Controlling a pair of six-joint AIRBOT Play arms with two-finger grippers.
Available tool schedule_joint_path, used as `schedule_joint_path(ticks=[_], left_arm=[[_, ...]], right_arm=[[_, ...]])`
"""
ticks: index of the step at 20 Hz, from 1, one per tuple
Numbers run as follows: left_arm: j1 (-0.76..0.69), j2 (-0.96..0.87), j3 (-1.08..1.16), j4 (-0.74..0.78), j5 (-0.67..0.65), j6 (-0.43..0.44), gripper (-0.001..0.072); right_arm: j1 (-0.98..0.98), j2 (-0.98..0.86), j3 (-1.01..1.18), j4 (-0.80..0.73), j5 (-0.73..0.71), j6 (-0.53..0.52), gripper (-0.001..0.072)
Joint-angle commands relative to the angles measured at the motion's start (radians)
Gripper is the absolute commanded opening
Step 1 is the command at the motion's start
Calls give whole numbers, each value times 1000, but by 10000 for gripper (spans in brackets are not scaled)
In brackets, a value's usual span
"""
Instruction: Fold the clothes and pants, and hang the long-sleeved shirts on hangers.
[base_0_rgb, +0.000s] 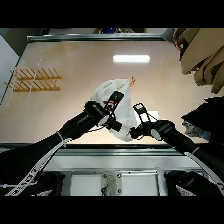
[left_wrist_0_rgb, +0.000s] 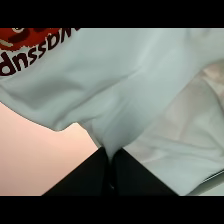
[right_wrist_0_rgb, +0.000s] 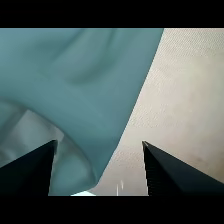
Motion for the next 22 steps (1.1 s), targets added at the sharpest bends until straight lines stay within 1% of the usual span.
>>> schedule_joint_path(ticks=[1, 4, 7, 8, 9, 10, 11, 12, 13, 14, 15, 17, 19, 21, 22], left_arm=[[2, 1, 1, 0, -33, 3, 16], [2, 21, 0, 0, -56, 6, 16], [2, 72, 0, 6, -53, 6, 16], [2, 85, 0, 6, -60, 6, 16], [2, 98, 0, 6, -69, 6, 16], [2, 108, 0, 5, -81, 6, 16], [2, 117, 0, 5, -92, 6, 16], [2, 125, 0, 6, -102, 6, 16], [3, 135, 1, 8, -110, 8, 16], [10, 154, 2, 7, -114, 30, 16], [21, 178, 24, 7, -133, 52, 16], [53, 225, 149, 4, -197, 99, 16], [70, 270, 333, -4, -222, 111, 16], [53, 284, 539, -6, -220, 135, 15], [31, 278, 644, -2, -219, 154, 16]], right_arm=[[4, -56, 6, -10, -100, 69, 584], [3, -56, 6, -10, -179, 138, 582], [-2, -56, 6, -10, -201, 145, 580], [-8, -58, 6, -10, -200, 145, 520], [-15, -58, 6, -9, -197, 145, 398], [-19, -58, 6, -6, -196, 146, 346], [-19, -58, 6, -7, -196, 153, 314], [-19, -58, 7, -6, -194, 156, 50], [-19, -52, 12, -8, -192, 156, 17], [-26, -35, 31, -7, -171, 156, 16], [-37, -5, 76, -10, -104, 149, 16], [-71, 85, 255, -9, 136, 76, 16], [-96, 167, 534, -10, 445, 29, 15], [-98, 201, 827, -13, 659, 20, 15], [-95, 202, 956, -13, 726, 21, 14]])
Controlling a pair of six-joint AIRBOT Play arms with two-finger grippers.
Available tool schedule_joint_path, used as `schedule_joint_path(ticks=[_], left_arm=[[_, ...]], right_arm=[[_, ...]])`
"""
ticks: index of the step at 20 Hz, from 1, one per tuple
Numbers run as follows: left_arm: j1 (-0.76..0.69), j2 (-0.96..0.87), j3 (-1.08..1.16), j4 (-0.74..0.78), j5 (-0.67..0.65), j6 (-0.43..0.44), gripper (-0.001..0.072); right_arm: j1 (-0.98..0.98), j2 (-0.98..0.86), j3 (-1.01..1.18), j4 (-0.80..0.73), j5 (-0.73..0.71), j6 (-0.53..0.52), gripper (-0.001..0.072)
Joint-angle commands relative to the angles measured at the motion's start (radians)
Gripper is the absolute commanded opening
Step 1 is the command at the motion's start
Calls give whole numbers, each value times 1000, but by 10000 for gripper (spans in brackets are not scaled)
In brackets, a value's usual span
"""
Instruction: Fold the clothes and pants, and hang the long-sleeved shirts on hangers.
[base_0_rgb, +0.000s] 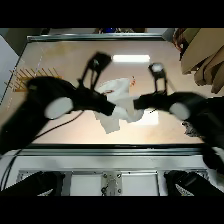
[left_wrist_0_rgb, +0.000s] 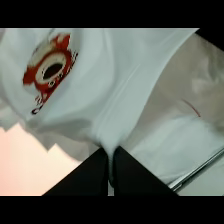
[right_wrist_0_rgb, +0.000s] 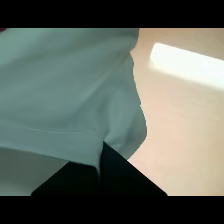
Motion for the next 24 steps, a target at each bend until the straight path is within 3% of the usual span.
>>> schedule_joint_path(ticks=[1, 4, 6, 10, 14, 16, 24], left_arm=[[-47, 7, 342, -3, -23, 83, 15], [-95, -35, 536, 6, -31, 117, 15], [-73, -18, 517, 35, -23, 117, 16], [83, 66, 284, 21, -53, 53, 16], [224, 91, 34, -204, -117, 54, 16], [242, 90, -99, -285, -141, 72, 16], [219, 90, -469, -293, -125, 83, 16]], right_arm=[[-10, 48, 464, 1, 391, -23, 14], [-10, 44, 661, 2, 440, 39, 14], [-10, 46, 685, 0, 447, 78, 14], [-10, -5, 679, -3, 551, 119, 14], [14, -95, 599, -2, 676, 145, 15], [69, -121, 504, -2, 677, 145, 15], [151, -139, 269, -3, 668, 183, 16]])
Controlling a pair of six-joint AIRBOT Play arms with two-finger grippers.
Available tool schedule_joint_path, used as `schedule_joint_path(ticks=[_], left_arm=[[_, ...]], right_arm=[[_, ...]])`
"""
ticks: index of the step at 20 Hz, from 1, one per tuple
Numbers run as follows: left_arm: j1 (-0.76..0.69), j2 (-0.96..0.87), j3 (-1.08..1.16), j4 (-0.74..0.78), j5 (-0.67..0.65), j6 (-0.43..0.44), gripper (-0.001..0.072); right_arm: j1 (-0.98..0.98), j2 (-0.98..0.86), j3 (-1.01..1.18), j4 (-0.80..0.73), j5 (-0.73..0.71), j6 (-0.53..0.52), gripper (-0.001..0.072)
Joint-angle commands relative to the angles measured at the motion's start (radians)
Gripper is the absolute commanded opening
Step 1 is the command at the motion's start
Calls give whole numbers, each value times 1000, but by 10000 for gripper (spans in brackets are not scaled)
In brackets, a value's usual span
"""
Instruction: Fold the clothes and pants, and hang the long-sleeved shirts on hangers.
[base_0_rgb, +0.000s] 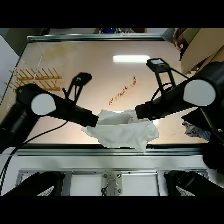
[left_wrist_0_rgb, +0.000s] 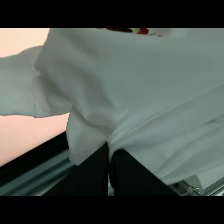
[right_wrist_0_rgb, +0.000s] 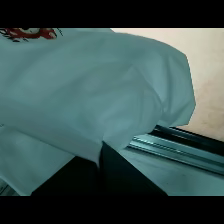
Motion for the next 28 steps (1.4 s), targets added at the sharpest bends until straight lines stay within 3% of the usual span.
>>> schedule_joint_path(ticks=[1, 4, 5, 6, 7, 15, 19, 23, 25, 28], left_arm=[[-17, 1, -113, -15, 15, 5, 16], [-16, 2, -104, -17, 21, 32, 24], [-16, 3, -89, -17, 18, 54, 232], [-16, 3, -63, -17, 15, 63, 539], [-16, 3, -34, -14, 16, 66, 639], [56, 1, 123, -24, -14, 72, 637], [6, 2, 72, -165, 4, 83, 637], [-80, 0, -26, -49, 42, 69, 636], [-89, 0, -89, 23, 102, 16, 637], [-61, 0, -141, 11, 206, -9, 636]], right_arm=[[13, -7, -48, -1, 6, 9, 17], [13, -9, -48, 0, -4, 9, 17], [13, -10, -48, 0, -11, 9, 17], [13, -10, -48, 0, -17, 12, 17], [13, -10, -48, 0, -20, 12, 17], [13, -11, -48, 5, -20, 11, 17], [13, -11, -48, 5, -20, 12, 17], [13, -11, -48, 7, -20, 11, 17], [13, -11, -48, 7, -20, 11, 17], [13, -11, -48, 7, -20, 11, 18]])
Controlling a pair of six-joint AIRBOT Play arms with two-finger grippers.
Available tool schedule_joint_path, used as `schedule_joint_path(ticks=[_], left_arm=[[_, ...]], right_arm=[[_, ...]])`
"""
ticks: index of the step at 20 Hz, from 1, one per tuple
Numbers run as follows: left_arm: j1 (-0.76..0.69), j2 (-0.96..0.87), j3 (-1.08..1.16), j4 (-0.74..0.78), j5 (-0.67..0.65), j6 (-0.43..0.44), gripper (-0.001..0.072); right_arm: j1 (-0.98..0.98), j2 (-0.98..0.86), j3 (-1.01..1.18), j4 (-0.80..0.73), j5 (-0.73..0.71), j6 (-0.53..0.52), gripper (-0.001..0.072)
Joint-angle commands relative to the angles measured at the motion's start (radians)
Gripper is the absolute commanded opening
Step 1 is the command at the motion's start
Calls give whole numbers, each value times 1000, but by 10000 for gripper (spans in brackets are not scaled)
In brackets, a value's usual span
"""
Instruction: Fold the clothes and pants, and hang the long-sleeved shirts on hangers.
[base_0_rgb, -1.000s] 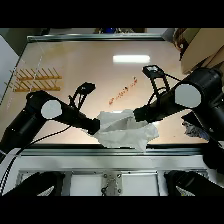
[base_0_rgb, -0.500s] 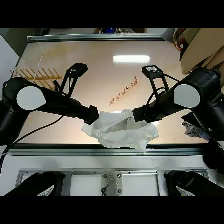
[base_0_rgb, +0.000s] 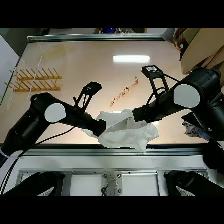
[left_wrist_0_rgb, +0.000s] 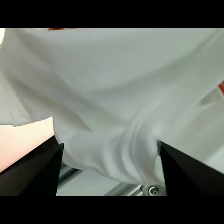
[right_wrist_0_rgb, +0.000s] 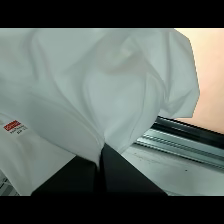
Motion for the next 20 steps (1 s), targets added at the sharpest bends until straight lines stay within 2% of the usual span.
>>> schedule_joint_path(ticks=[1, 3, 5, 8, 9, 11, 14, 17, 20], left_arm=[[8, -1, -74, 29, 121, -39, 636], [7, -3, -108, 26, 138, -44, 636], [7, -21, -116, -39, 116, -42, 635], [7, -64, -116, -116, 102, 0, 633], [7, -78, -116, -111, 95, -1, 534], [8, -102, -116, -52, 90, -1, 36], [43, -78, -18, 48, 52, 0, 16], [125, 1, 304, 17, 41, -1, 16], [113, 43, 655, -18, 89, 0, 15]], right_arm=[[1, -1, 0, 0, 0, 0, 17], [1, -1, 0, 1, 0, 0, 17], [1, -1, 0, 0, 0, 0, 17], [1, -1, 0, 0, 0, 0, 17], [1, -1, 0, 0, 0, 0, 17], [1, -1, 0, 0, -1, -1, 17], [-18, 0, 28, -25, -50, -82, 17], [-67, 0, 220, -29, -87, -122, 16], [-73, 0, 495, -21, -159, -133, 16]])
